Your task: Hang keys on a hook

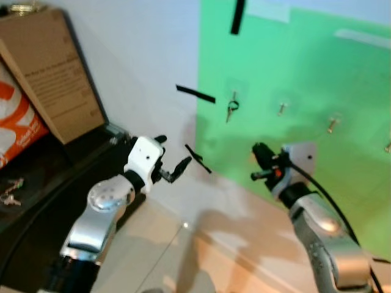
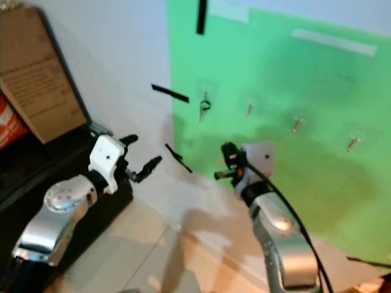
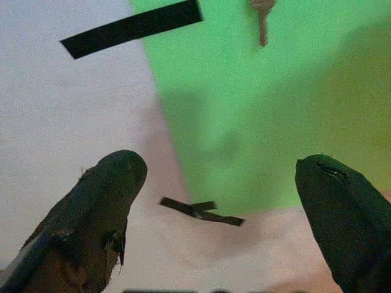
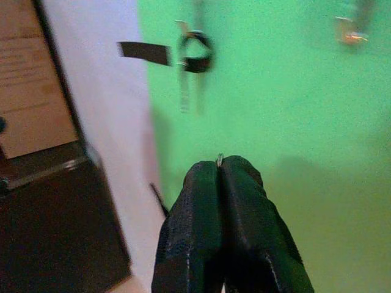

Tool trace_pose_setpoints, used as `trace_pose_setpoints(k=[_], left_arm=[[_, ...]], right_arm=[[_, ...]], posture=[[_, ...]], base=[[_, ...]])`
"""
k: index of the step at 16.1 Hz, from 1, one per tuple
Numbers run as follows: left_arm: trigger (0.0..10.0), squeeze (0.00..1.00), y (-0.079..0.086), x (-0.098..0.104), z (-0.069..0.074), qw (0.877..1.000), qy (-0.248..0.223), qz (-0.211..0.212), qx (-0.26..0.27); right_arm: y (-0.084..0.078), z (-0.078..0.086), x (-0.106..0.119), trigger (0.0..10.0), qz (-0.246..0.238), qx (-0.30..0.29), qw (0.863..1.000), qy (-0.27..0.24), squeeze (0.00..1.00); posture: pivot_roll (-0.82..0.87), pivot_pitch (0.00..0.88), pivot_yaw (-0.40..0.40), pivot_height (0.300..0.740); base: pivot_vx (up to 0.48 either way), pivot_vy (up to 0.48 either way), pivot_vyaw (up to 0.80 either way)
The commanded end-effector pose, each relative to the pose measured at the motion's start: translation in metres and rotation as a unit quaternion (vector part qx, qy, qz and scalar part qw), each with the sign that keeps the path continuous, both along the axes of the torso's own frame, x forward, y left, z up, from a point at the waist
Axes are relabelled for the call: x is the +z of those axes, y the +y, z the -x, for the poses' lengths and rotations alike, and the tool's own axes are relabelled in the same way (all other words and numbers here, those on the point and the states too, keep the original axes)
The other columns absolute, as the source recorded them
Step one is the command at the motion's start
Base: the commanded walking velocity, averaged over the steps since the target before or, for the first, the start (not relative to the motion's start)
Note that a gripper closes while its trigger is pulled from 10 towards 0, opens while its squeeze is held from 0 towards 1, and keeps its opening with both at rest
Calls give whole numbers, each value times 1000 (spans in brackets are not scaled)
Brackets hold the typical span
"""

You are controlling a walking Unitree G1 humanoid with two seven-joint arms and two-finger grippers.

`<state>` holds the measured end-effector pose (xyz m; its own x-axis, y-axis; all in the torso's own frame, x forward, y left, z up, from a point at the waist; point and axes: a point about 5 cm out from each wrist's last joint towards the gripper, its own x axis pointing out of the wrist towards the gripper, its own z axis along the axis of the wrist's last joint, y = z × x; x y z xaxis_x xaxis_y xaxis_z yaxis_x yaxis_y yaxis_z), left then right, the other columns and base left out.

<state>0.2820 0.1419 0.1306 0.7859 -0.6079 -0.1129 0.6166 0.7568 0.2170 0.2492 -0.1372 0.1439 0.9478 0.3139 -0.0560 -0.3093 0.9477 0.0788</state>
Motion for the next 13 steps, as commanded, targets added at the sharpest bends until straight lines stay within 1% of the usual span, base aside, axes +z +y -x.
trace_pose_setpoints(k=[1,4,6,8,11,12,13], left_arm=[[10000,0,-4,9,2,999,-5,13,-38],[10000,0,-8,16,11,992,13,36,-118],[10000,0,-11,16,15,988,27,37,-147],[10000,0,-13,15,17,986,31,36,-157],[10000,0,-15,15,21,982,41,44,-180],[10000,0,-15,16,23,979,49,52,-190],[10000,0,-16,16,23,979,50,52,-191]], right_arm=[[3,-3,10,10000,-7,8,1000,-18,0],[3,-7,19,10000,-20,3,999,-27,0],[0,-7,21,10000,-38,-9,999,-25,0],[-4,-8,24,10000,-53,-19,998,-25,0],[-13,-5,29,10000,-76,-40,996,-26,0],[-20,-3,33,10000,-99,-56,993,-30,0],[-22,-3,34,10000,-104,-59,992,-32,0]], posture=[[-61,0,-3,740],[-60,0,-4,740],[-60,0,-4,740],[-60,0,-4,740],[-65,0,-1,740],[-65,0,-1,740],[-65,0,-1,740]], base=[[0,0,0],[0,0,0],[0,0,0],[0,0,0],[0,0,0],[0,0,0],[0,0,0]])
